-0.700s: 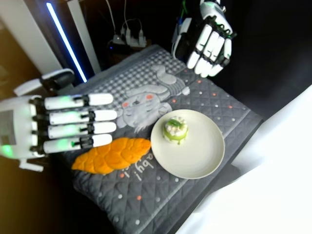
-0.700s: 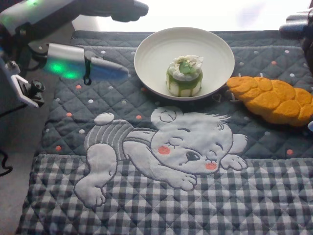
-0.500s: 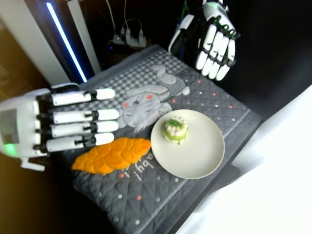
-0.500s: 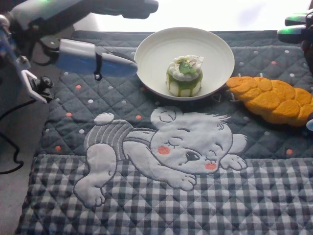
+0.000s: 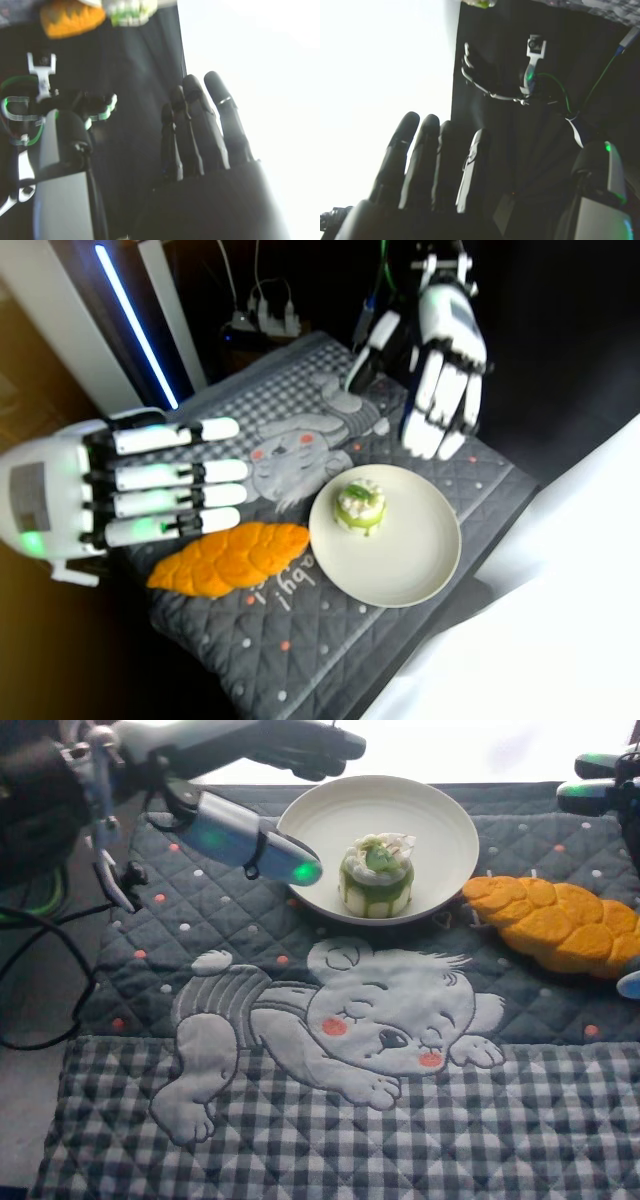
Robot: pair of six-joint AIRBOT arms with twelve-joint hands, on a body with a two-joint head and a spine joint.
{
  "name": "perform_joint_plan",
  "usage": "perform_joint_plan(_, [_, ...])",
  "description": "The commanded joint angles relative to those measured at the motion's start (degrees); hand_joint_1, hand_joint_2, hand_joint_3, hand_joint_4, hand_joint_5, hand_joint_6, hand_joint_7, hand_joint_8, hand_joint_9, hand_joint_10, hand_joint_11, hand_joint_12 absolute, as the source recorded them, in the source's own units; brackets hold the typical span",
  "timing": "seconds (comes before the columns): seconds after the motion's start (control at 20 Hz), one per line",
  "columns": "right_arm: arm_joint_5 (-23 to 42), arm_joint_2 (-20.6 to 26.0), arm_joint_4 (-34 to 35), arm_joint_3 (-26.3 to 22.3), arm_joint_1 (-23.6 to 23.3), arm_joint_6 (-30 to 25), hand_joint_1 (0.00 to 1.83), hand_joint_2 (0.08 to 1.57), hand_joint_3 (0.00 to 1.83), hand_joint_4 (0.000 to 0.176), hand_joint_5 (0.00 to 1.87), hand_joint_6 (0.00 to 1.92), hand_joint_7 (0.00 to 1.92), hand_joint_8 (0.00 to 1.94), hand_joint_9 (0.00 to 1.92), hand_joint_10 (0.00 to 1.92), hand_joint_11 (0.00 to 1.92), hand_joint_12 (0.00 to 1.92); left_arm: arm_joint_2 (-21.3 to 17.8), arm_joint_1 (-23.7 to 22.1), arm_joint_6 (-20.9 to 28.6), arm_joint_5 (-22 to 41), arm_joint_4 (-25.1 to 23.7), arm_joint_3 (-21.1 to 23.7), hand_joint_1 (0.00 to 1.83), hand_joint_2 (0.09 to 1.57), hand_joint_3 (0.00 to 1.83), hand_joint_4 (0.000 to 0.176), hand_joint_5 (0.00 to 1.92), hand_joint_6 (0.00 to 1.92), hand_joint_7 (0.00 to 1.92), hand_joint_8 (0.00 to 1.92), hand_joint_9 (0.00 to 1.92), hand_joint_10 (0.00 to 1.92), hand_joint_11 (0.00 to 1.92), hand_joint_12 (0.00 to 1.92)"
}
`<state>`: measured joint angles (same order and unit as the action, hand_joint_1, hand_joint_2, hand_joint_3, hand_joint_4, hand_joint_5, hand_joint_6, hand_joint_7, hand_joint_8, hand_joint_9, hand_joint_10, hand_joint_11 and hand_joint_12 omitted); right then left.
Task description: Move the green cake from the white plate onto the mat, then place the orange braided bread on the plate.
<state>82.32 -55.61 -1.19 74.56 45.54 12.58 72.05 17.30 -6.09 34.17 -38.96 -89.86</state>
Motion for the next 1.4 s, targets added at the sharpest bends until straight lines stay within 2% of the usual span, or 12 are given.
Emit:
perform_joint_plan(0.0, [6.5,0.2,2.3,0.1,-0.4,0.3,0.85,0.58,0.0,0.176,0.39,0.0,0.14,0.0,0.16,0.0,0.0,0.5,-0.3,-0.8,0.5,3.2,2.2,-0.7,0.81,0.86,0.0,0.0,0.48,0.01,0.59,0.01,0.61,0.0,0.33,0.62])
perform_joint_plan(0.25, [6.5,-0.3,2.9,0.0,-0.4,1.3,0.76,0.65,0.01,0.176,0.32,0.0,0.04,0.0,0.05,0.0,0.0,0.16,1.4,-1.5,0.5,-0.2,-0.6,-1.6,0.76,0.84,0.0,0.0,0.52,0.0,0.61,0.0,0.6,0.0,0.33,0.5])
perform_joint_plan(0.35, [6.4,-0.5,3.2,0.0,-0.4,1.9,0.77,0.66,0.0,0.176,0.29,0.0,0.0,0.0,0.0,0.0,0.0,0.01,2.6,-1.9,0.5,-1.9,-2.5,-2.4,0.76,0.83,0.0,0.071,0.5,0.0,0.54,0.0,0.53,0.0,0.27,0.47])
perform_joint_plan(0.4, [5.9,-0.7,3.2,0.0,-0.4,2.3,0.75,0.63,0.0,0.176,0.27,0.0,0.0,0.0,0.0,0.0,0.0,0.0,3.5,-2.0,0.6,-2.8,-3.5,-3.0,0.74,0.84,0.0,0.092,0.5,0.0,0.54,0.0,0.54,0.0,0.23,0.59])
perform_joint_plan(0.55, [5.3,-1.3,3.6,0.1,-0.4,2.5,0.78,0.64,0.0,0.176,0.24,0.0,0.0,0.0,0.0,0.0,0.0,0.0,6.3,-2.2,4.1,-4.0,-6.8,-5.9,0.69,0.83,0.0,0.107,0.5,0.0,0.59,0.0,0.6,0.01,0.25,0.73])
perform_joint_plan(0.6, [5.1,-1.5,3.6,0.2,-0.4,2.5,0.79,0.66,0.01,0.176,0.24,0.0,0.0,0.0,0.0,0.0,0.0,0.0,7.1,-2.2,5.0,-4.2,-7.5,-6.8,0.69,0.82,0.0,0.134,0.49,0.0,0.59,0.0,0.6,0.0,0.23,0.73])
perform_joint_plan(0.8, [5.0,-1.7,3.6,0.2,-0.4,2.5,0.8,0.67,0.01,0.176,0.25,0.0,0.0,0.0,0.0,0.0,0.0,0.0,9.5,-2.3,5.3,-6.1,-9.7,-9.0,0.61,0.84,0.0,0.174,0.49,0.0,0.55,0.0,0.56,0.0,0.04,1.12])
perform_joint_plan(1.05, [5.0,-2.1,3.4,0.2,-0.4,2.5,0.8,0.67,0.01,0.176,0.24,0.0,0.02,0.01,0.0,0.0,0.0,0.0,11.7,-3.2,5.3,-7.9,-12.5,-10.4,0.55,0.84,0.0,0.176,0.47,0.0,0.65,0.03,0.66,0.05,0.1,1.32])
perform_joint_plan(1.15, [5.0,-2.2,3.2,0.2,-0.4,2.5,0.78,0.67,0.0,0.176,0.22,0.0,0.03,0.01,0.0,0.0,0.0,0.0,12.6,-3.2,5.3,-8.1,-12.6,-11.4,0.6,0.82,0.0,0.149,0.48,0.0,0.66,0.02,0.66,0.07,0.11,1.3])
perform_joint_plan(1.25, [5.0,-2.2,3.0,0.1,-0.4,2.5,0.81,0.68,0.01,0.176,0.21,0.0,0.03,0.01,0.0,0.0,0.0,0.0,13.1,-3.2,5.3,-8.5,-12.6,-12.1,0.66,0.81,0.0,0.151,0.46,0.0,0.61,0.0,0.61,0.05,0.04,1.26])
perform_joint_plan(1.3, [5.0,-2.3,3.0,0.1,-0.4,2.5,0.82,0.69,0.01,0.176,0.21,0.0,0.03,0.01,0.0,0.0,0.0,0.0,13.3,-3.2,5.3,-9.0,-12.7,-12.4,0.68,0.81,0.0,0.129,0.46,0.0,0.63,0.01,0.64,0.05,0.09,1.23])
perform_joint_plan(1.35, [5.0,-2.4,2.9,0.1,-0.4,2.5,0.8,0.69,0.01,0.176,0.21,0.0,0.03,0.01,0.0,0.0,0.0,0.0,13.6,-3.2,5.3,-9.5,-13.1,-12.5,0.69,0.8,0.0,0.123,0.46,0.0,0.63,0.01,0.65,0.05,0.12,1.19])
